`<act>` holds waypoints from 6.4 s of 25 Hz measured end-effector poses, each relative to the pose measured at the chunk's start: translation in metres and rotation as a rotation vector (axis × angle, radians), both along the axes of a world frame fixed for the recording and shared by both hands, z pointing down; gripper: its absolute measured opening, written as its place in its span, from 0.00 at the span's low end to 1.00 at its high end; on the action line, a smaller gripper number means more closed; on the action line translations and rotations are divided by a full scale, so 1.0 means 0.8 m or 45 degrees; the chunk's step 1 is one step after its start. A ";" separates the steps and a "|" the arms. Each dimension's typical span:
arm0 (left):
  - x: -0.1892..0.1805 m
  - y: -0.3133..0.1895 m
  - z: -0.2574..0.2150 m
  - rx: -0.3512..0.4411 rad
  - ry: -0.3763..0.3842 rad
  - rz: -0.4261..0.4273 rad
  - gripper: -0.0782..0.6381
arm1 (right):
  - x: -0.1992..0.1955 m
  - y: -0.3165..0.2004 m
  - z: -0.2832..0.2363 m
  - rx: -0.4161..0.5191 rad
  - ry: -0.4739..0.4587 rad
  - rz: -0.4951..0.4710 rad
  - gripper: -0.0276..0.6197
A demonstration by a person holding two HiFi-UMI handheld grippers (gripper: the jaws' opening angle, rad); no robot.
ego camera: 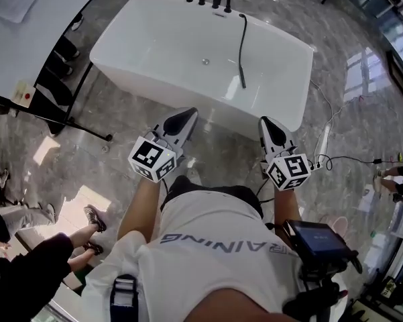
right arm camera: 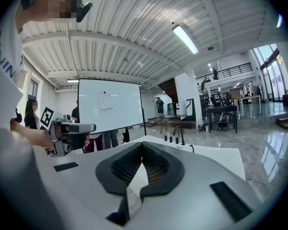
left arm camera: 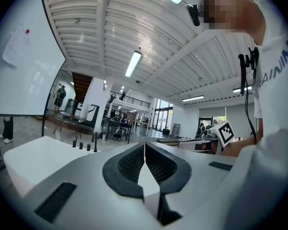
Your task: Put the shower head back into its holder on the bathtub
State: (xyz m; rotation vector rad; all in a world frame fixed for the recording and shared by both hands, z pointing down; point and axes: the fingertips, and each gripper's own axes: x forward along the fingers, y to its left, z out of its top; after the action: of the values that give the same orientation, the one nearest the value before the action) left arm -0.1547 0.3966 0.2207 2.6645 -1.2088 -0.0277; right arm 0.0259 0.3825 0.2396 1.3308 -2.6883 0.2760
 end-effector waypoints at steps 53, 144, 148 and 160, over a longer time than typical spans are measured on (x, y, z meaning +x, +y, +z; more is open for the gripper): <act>0.171 -0.419 0.018 -0.052 -0.040 0.273 0.14 | 0.174 -0.378 0.053 -0.086 -0.102 0.297 0.06; 0.258 -0.786 1.019 -0.586 -0.238 0.343 0.14 | 0.205 -0.770 1.226 -0.497 0.509 0.304 0.42; 0.253 -0.783 1.029 -0.609 -0.241 0.340 0.14 | 0.197 -0.767 1.229 -0.484 0.555 0.277 0.38; 0.252 -0.786 1.006 -0.618 -0.214 0.308 0.14 | 0.192 -0.767 1.181 -0.541 0.504 0.317 0.26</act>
State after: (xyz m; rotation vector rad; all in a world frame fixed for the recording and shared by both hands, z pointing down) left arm 0.0468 -0.2319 1.0254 2.3861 -0.7945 0.4731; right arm 0.1798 -0.2310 1.1844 1.4025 -2.0040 0.5137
